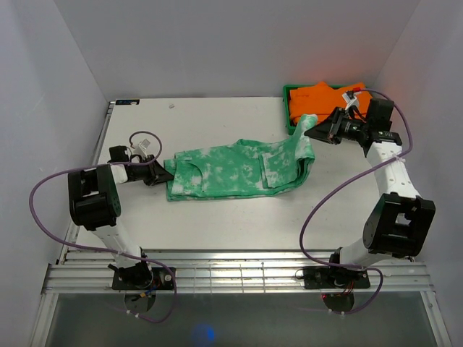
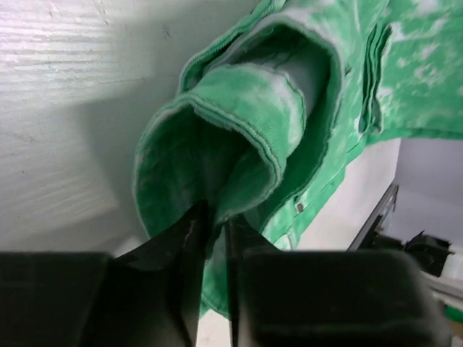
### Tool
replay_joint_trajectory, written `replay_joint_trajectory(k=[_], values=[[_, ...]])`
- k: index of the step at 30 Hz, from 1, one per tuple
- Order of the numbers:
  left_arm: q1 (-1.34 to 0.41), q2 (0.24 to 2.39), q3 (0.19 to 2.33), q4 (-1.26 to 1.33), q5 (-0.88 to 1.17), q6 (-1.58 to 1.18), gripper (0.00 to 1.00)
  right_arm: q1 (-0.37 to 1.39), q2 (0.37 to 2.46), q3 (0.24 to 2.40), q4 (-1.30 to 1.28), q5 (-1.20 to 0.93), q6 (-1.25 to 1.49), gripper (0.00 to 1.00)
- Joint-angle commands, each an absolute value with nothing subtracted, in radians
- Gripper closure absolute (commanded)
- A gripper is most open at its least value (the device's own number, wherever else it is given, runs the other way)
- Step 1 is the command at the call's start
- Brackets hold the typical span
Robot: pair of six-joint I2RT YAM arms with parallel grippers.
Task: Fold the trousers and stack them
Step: Fold the trousers
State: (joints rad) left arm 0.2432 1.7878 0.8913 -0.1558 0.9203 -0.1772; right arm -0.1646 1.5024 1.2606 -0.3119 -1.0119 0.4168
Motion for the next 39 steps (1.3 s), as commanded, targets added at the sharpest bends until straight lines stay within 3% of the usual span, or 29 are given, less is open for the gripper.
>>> replay_joint_trajectory(k=[1,2,4,20,39], values=[[0.238,1.795,0.896,-0.088,0.940,-0.235,0.76,-0.086,1.502,1.287,-0.155,-1.022,0.492,0.92],[0.236,1.798,0.897,-0.078,0.957,-0.238,0.90,-0.068,1.508,1.287,-0.137,-1.011,0.506,0.92],[0.233,1.813,0.907,-0.077,0.977,-0.245,1.00,-0.011,1.525,1.276,-0.046,-1.002,0.561,0.92],[0.204,1.836,0.868,-0.048,0.979,-0.271,1.00,0.402,1.778,1.459,0.166,-0.871,0.719,0.92],[0.192,1.858,0.831,-0.018,0.965,-0.282,1.00,0.693,2.176,1.700,0.298,-0.827,0.801,0.92]])
